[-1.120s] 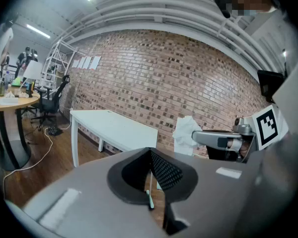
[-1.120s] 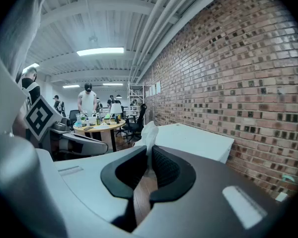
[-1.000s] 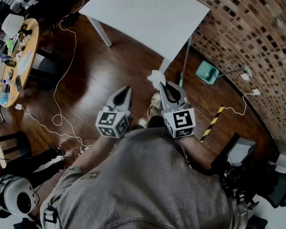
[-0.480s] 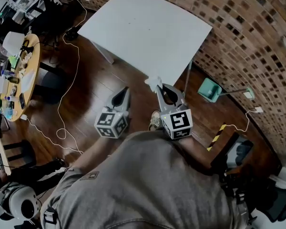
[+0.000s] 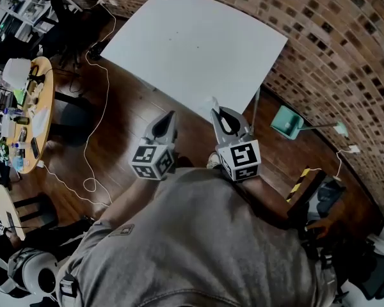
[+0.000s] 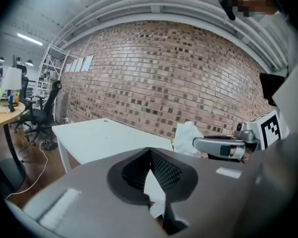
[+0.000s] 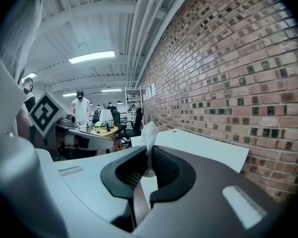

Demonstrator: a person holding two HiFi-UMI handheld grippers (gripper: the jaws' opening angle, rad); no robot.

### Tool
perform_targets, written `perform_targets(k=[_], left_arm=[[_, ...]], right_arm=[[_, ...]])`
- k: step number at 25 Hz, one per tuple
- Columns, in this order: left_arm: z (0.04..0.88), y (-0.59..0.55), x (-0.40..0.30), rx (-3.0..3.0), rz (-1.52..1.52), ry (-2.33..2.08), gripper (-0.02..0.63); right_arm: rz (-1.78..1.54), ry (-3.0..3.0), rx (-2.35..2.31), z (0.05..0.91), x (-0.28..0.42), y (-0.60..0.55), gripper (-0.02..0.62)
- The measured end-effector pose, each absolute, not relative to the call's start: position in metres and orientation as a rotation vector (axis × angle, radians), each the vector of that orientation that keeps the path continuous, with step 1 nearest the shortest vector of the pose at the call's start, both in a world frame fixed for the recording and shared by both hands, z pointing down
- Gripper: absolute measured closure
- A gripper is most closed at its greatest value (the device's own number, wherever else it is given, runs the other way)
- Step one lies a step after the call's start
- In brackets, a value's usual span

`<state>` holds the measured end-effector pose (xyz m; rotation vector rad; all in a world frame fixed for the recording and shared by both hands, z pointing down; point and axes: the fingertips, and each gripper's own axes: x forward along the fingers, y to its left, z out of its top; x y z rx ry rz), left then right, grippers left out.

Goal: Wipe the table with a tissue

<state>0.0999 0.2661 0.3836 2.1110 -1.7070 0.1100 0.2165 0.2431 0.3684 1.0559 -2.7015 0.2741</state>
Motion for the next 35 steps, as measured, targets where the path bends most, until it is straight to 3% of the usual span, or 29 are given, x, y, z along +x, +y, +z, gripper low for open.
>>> perform_targets(k=[35], left_arm=[[0.408, 0.049, -0.057, 2.311, 0.168, -1.239, 0.604]], right_arm=[[0.384, -2.326, 1.538, 0.389, 0.081, 0.069, 0.555]])
